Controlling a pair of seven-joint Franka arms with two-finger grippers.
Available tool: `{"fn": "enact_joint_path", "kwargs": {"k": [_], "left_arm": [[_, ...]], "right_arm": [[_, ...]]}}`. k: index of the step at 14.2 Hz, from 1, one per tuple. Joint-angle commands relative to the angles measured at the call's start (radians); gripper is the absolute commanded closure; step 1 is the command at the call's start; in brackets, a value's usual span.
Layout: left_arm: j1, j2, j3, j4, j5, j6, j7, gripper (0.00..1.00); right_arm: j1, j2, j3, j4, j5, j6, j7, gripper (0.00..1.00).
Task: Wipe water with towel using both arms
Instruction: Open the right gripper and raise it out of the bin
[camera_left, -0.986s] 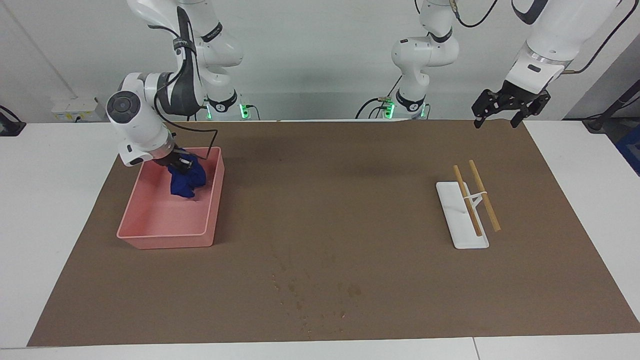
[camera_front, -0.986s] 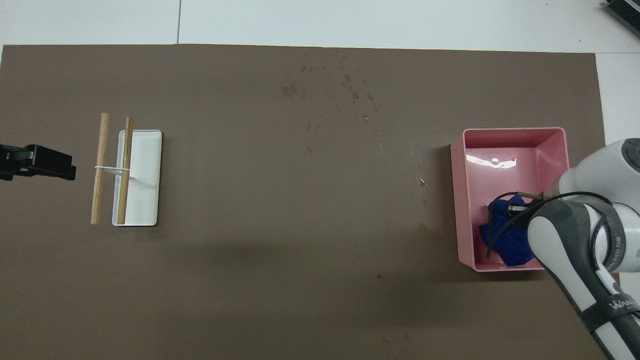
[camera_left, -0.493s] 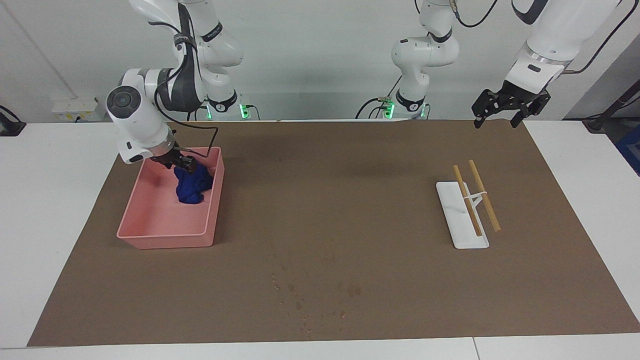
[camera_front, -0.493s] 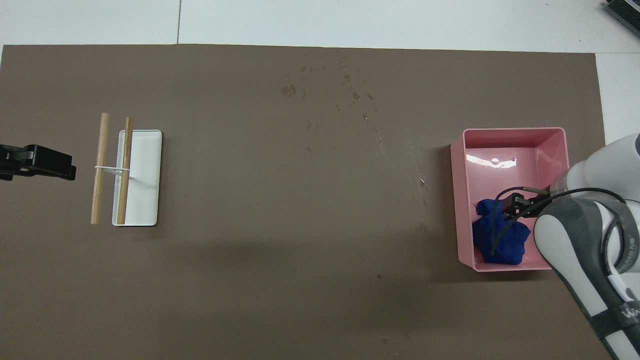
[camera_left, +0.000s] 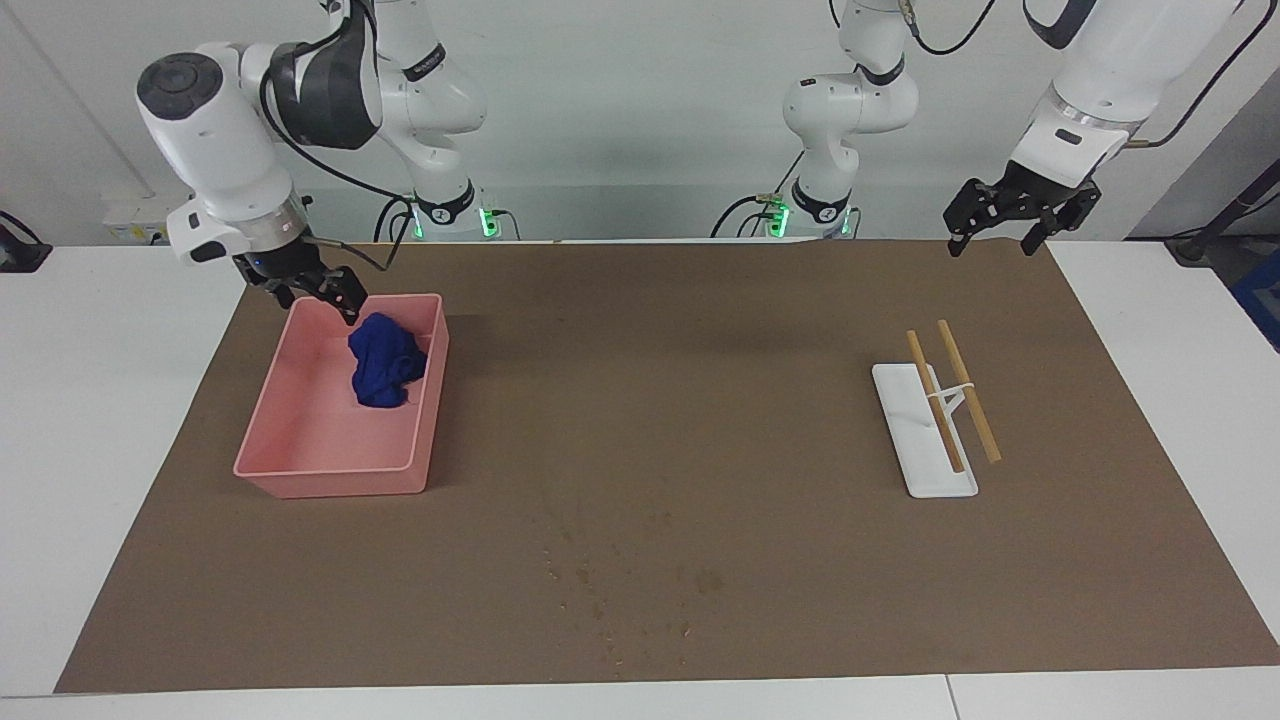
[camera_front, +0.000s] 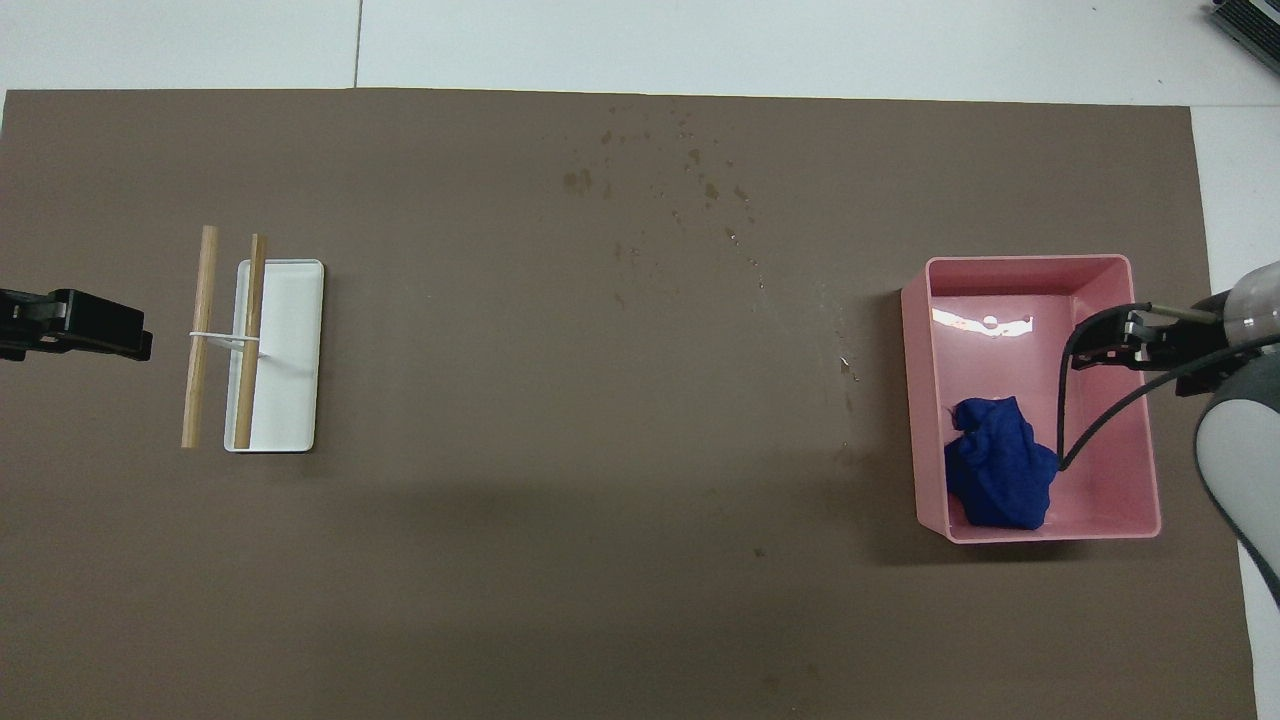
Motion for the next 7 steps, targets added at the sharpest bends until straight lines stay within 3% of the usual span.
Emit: {"fn": "enact_joint_path", "kwargs": {"k": [1, 4, 7], "left_arm": [[0.008, -0.03, -0.001, -0.033, -0.014, 0.002, 0.01, 0.0], [0.008, -0.03, -0.001, -0.033, -0.014, 0.002, 0.01, 0.0], [0.008, -0.03, -0.001, -0.033, -0.014, 0.002, 0.01, 0.0]], "right_arm": [[0.016, 0.024, 0.003, 0.148, 0.003, -0.056, -0.028, 0.0], [0.016, 0.04, 0.001, 0.261, 0.05, -0.14, -0.03, 0.0], [0.019, 0.04, 0.001, 0.283, 0.055, -0.2, -0.086, 0.0]]}}
